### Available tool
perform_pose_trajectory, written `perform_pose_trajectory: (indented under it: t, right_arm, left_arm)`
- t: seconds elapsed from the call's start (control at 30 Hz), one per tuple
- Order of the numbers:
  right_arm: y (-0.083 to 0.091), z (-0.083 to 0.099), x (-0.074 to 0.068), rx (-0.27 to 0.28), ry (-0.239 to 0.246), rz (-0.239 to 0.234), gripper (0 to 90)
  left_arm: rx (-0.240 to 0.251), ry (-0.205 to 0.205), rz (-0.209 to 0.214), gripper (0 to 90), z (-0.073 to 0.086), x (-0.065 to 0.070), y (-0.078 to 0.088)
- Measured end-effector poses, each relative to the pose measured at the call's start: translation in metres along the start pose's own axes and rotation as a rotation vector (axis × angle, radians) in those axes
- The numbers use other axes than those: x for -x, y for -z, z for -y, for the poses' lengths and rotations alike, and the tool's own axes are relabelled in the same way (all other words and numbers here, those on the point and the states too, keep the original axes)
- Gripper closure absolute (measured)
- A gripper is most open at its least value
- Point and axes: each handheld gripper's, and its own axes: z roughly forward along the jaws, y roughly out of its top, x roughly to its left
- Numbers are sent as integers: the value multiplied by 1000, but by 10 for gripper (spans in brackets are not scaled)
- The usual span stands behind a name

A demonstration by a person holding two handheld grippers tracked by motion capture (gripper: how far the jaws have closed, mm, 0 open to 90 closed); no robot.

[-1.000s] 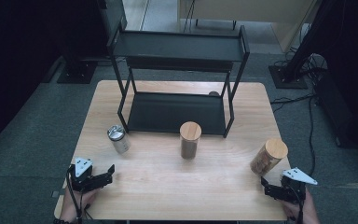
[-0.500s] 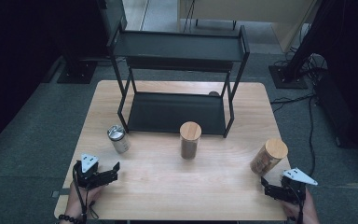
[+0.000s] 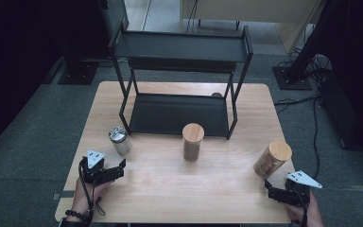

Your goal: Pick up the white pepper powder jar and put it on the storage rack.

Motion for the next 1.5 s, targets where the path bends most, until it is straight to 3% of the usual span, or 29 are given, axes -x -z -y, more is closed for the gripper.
perform_pose_trajectory:
  t: [0.73,1.23,1.27,1.37,1.5]
  right_arm:
    - [0,0,0,0,0,-2,52]
    - [0,0,0,3,2,-6,49]
    - [0,0,0,3,1,-5,49]
    - [0,0,0,2,0,-6,49]
    - [0,0,0,3,3,-7,49]
  left_arm:
    - [20,-10,-6,42,-29,8,-24]
    - [8,11,-51,74,-41,10,-40]
    - [13,17,-53,131,-41,10,-41]
    - [9,31,-58,140,-42,9,-43]
    - [5,57,-69,240,-43,8,-44]
